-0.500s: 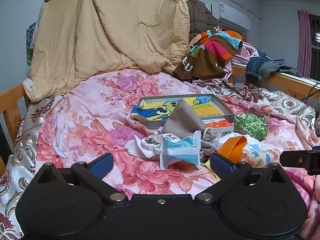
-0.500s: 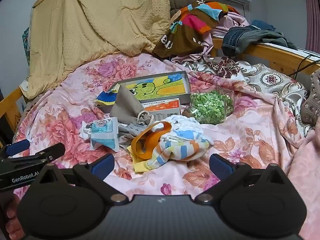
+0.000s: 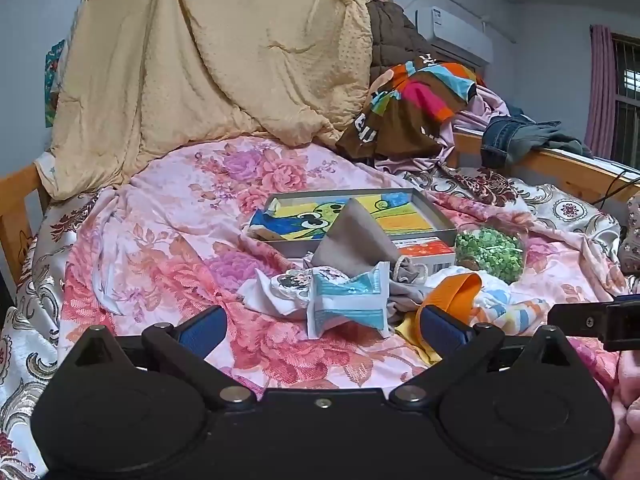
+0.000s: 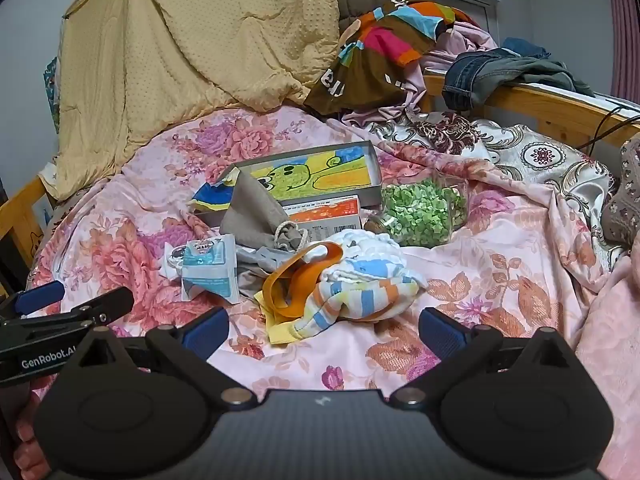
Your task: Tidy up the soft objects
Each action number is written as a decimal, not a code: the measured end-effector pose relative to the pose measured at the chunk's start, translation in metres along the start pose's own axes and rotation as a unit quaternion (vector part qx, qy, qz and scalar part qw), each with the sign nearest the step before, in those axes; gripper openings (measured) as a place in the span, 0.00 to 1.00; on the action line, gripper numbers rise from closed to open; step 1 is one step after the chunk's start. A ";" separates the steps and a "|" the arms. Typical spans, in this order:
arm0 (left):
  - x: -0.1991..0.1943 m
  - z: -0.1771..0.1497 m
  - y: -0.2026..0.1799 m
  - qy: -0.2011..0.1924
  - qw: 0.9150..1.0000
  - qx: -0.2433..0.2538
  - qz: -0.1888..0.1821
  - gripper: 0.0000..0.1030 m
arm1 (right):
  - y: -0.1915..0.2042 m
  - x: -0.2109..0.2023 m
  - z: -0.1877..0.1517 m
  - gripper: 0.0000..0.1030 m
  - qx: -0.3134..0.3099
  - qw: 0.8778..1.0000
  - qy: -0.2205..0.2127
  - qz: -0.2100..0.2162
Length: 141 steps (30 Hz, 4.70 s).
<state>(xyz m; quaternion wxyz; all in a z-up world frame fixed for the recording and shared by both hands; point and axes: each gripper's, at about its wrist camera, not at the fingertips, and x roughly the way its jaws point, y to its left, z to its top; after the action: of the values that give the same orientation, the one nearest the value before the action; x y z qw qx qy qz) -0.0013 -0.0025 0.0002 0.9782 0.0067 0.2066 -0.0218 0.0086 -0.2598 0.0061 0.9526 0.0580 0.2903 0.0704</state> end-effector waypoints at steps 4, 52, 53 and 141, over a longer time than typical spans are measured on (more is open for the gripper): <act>0.000 0.000 0.000 0.000 1.000 0.000 0.000 0.99 | 0.000 0.000 0.000 1.00 0.000 1.000 0.000 0.000; 0.001 0.000 0.000 0.001 1.000 -0.001 -0.001 0.99 | -0.002 -0.003 0.001 1.00 0.001 1.000 0.000 0.001; 0.001 0.000 -0.001 0.001 1.000 -0.001 -0.001 0.99 | -0.002 -0.003 0.001 1.00 0.001 1.000 0.000 0.001; 0.133 -0.041 -0.094 -0.033 0.828 0.522 -0.201 0.72 | -0.029 0.130 0.009 0.68 -0.407 0.904 0.087 0.096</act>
<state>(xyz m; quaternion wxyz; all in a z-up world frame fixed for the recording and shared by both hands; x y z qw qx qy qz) 0.0994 -0.1012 -0.0918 0.8090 0.4743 0.1286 -0.3226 0.1230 -0.2674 -0.0617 0.8529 -0.3134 0.3111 0.2785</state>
